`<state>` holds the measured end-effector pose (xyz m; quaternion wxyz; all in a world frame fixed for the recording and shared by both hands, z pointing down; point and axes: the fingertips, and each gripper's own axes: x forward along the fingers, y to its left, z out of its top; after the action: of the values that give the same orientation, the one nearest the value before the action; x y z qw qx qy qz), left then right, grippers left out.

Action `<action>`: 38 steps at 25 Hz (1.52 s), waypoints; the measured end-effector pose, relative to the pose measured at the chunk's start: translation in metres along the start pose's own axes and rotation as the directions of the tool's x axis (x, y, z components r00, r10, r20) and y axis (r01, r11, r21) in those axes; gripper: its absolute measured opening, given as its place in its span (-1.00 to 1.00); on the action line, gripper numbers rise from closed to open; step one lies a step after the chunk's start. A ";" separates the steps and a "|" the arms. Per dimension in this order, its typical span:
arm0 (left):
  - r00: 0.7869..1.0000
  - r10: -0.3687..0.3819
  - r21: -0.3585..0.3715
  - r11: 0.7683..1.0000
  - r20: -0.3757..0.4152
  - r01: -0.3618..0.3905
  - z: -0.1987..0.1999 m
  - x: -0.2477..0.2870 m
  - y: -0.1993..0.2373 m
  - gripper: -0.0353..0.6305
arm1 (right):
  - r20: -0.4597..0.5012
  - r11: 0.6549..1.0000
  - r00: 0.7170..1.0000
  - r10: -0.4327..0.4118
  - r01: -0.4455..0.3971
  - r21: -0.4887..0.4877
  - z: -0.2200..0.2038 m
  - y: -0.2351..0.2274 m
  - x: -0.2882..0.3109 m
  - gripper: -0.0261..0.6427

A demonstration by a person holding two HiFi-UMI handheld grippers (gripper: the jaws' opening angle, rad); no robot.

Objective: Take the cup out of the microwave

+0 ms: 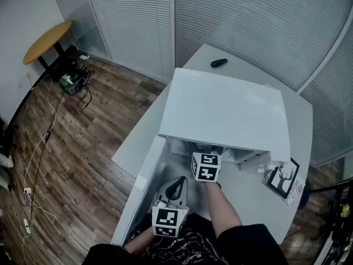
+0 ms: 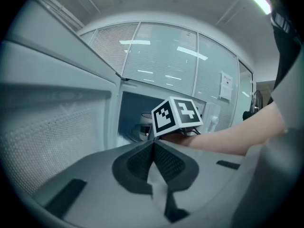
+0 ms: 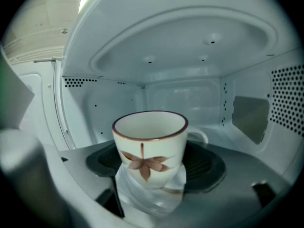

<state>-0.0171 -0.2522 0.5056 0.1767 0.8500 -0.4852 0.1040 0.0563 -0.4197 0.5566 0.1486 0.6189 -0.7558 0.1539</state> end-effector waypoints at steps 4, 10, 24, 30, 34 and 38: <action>1.000 -0.004 -0.001 1.000 0.000 0.004 -0.001 0.001 -0.003 -0.88 | -0.008 1.000 1.000 0.017 -0.017 -0.001 -0.007 -0.001 -0.009 0.21; 1.000 -0.009 0.013 1.000 0.003 0.009 -0.002 0.002 -0.006 -0.88 | -0.004 0.999 0.999 0.040 -0.040 -0.020 -0.010 -0.001 -0.021 0.21; 1.000 0.028 0.030 0.999 0.007 -0.028 -0.004 0.001 -0.002 -0.88 | 0.004 0.996 0.997 0.074 -0.074 -0.043 -0.012 0.001 -0.048 0.21; 0.999 0.052 0.029 0.998 0.014 -0.052 -0.003 -0.003 -0.002 -0.88 | 0.000 0.995 0.996 0.088 -0.088 -0.052 -0.017 0.000 -0.061 0.21; 0.998 0.059 0.027 0.998 0.016 -0.059 -0.004 -0.004 -0.006 -0.88 | -0.003 0.993 0.994 0.107 -0.107 -0.045 -0.020 -0.001 -0.072 0.21; 0.998 0.062 0.028 0.998 0.018 -0.062 -0.003 -0.005 -0.011 -0.88 | -0.004 0.989 0.991 0.136 -0.136 -0.057 -0.020 -0.001 -0.086 0.21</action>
<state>-0.0105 -0.2419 0.5046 0.1568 0.8379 -0.5112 0.1091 0.0747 -0.3349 0.5396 0.1554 0.5612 -0.8004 0.1424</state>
